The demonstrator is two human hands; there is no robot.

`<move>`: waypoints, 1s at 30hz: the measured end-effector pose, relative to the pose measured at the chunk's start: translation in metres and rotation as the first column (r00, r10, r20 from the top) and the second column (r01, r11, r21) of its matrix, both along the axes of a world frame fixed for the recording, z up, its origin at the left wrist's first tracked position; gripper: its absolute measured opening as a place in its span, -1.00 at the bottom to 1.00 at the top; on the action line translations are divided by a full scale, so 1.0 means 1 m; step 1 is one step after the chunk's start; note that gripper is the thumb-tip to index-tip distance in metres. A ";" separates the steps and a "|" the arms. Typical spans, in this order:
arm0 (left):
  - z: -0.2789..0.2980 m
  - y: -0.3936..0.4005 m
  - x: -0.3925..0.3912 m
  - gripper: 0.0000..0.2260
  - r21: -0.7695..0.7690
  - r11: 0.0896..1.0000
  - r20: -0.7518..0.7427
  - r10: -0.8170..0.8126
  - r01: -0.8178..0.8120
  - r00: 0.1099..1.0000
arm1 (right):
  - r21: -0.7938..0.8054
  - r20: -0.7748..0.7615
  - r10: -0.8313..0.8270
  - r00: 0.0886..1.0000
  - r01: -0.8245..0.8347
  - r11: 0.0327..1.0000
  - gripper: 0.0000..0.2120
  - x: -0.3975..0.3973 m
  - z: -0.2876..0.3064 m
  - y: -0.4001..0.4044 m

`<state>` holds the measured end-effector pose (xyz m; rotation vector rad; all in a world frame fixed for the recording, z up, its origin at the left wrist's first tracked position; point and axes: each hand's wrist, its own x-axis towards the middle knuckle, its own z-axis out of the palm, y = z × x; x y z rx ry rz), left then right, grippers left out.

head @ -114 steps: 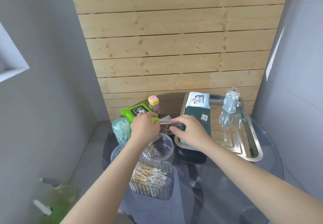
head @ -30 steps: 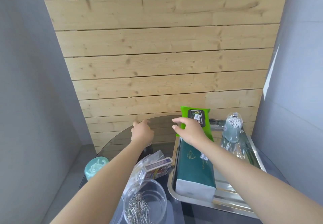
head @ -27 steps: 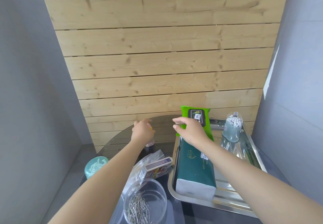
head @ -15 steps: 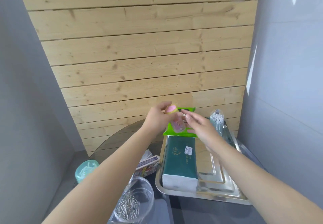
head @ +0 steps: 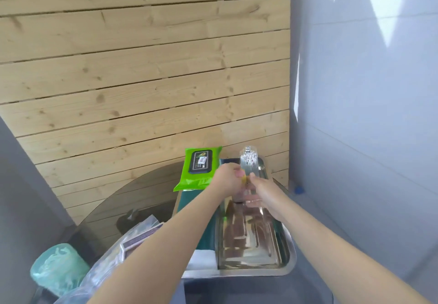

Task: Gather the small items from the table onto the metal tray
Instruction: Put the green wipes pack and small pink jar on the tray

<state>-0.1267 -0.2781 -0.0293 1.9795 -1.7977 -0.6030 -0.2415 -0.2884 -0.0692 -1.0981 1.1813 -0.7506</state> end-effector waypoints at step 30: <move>0.029 0.014 0.046 -0.76 -0.200 0.978 -0.031 0.054 -0.059 0.998 | -0.346 -0.108 -0.064 0.992 0.023 0.938 -0.59 0.047 0.011 0.016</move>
